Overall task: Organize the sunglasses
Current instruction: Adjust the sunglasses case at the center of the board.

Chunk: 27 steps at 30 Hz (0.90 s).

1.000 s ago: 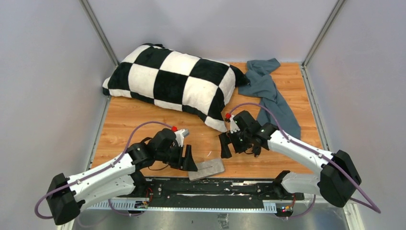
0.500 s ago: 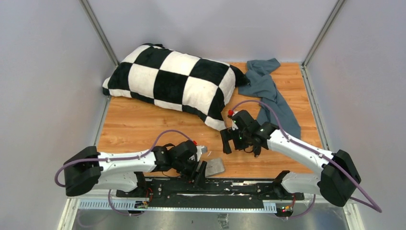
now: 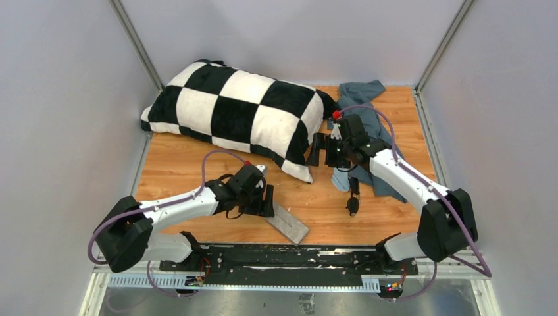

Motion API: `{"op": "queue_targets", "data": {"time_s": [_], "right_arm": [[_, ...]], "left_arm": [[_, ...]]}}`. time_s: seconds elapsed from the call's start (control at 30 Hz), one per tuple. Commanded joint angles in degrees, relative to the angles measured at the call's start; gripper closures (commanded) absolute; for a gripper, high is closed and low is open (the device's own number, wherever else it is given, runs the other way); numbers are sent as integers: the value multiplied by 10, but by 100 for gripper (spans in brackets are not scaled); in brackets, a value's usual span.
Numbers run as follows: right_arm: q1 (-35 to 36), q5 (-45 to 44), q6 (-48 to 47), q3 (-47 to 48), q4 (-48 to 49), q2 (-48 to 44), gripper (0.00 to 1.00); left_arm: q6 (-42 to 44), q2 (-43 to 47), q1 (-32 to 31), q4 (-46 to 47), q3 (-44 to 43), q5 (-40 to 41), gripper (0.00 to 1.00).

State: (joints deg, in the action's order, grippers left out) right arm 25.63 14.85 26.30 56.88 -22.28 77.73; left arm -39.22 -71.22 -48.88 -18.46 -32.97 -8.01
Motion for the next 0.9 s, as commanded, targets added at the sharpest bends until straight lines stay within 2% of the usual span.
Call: {"op": "queue_targets", "data": {"time_s": [0.0, 0.1, 0.17, 0.27, 0.33, 0.43, 0.57, 0.67, 0.87], "right_arm": [[-6, 42, 10, 27, 4, 20, 1], [-8, 42, 7, 10, 3, -7, 1], [-11, 35, -7, -5, -7, -37, 2], [-11, 9, -33, -16, -53, -86, 2], [-11, 4, -42, -39, -61, -115, 1], [-11, 45, -35, -84, -54, -139, 0], [9, 148, -21, -166, -4, -134, 1], [49, 170, 0, -214, 44, -132, 1], [127, 186, 49, -254, 126, -98, 1]], "left_arm": [[44, -10, 27, -13, -60, 79, 29], [38, 1, 27, -32, -91, 94, 28], [18, 22, 27, -50, -97, 100, 23], [-56, 60, 19, -80, -96, 106, 20], [-119, 86, -19, -97, -91, 129, 19], [-195, 117, -59, -118, -79, 158, 18], [-255, 144, -62, -115, -32, 156, 17], [-266, 165, -52, -102, 11, 168, 15], [-263, 195, -5, -82, 67, 119, 15]]}}
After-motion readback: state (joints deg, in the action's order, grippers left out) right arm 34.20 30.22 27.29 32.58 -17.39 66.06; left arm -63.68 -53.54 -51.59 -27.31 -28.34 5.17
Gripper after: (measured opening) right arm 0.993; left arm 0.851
